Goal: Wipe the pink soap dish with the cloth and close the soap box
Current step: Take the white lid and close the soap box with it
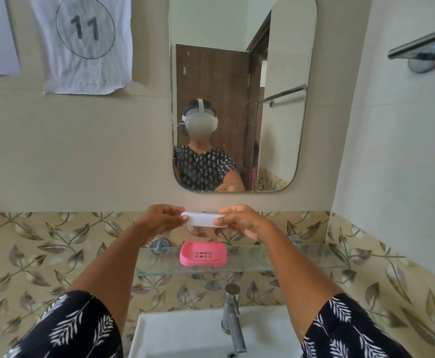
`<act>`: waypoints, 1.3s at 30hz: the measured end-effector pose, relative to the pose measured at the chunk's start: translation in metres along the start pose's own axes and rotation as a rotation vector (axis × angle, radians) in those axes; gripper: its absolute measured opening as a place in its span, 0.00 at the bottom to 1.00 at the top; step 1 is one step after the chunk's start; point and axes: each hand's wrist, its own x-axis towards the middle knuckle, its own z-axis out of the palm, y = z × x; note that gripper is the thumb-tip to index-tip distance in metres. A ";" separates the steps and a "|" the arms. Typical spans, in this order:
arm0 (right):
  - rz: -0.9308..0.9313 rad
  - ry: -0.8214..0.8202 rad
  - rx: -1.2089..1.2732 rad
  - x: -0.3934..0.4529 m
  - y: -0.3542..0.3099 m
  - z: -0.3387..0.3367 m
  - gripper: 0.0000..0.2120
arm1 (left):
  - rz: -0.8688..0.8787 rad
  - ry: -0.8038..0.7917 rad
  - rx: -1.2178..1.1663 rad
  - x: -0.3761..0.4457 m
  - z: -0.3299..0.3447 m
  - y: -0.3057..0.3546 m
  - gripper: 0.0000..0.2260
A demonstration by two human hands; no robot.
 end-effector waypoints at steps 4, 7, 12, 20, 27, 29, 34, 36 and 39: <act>-0.001 -0.008 -0.221 -0.001 0.003 -0.002 0.36 | -0.013 -0.030 0.132 0.007 -0.004 -0.007 0.23; 0.013 -0.024 -0.328 -0.001 0.007 -0.002 0.35 | -0.023 -0.086 0.180 0.006 -0.002 -0.013 0.24; 0.048 -0.053 -0.373 0.006 0.021 -0.001 0.33 | -0.022 -0.141 0.167 0.008 -0.001 -0.027 0.22; 0.054 -0.036 -0.471 0.002 0.026 0.001 0.27 | -0.055 -0.147 0.215 0.012 -0.004 -0.042 0.27; 0.078 -0.031 -0.522 0.006 0.037 0.005 0.32 | -0.056 -0.154 0.216 0.008 -0.002 -0.056 0.21; 0.095 -0.038 -0.509 0.007 0.039 0.006 0.34 | -0.060 -0.151 0.220 0.008 -0.002 -0.056 0.22; 0.113 -0.068 -0.475 0.005 0.038 0.007 0.35 | -0.105 -0.141 0.202 0.009 0.000 -0.051 0.22; 0.117 -0.081 -0.484 0.005 0.037 0.008 0.37 | -0.119 -0.137 0.192 0.008 0.001 -0.050 0.22; 0.128 -0.098 -0.503 0.006 0.034 0.010 0.36 | -0.147 -0.139 0.160 0.009 -0.001 -0.052 0.22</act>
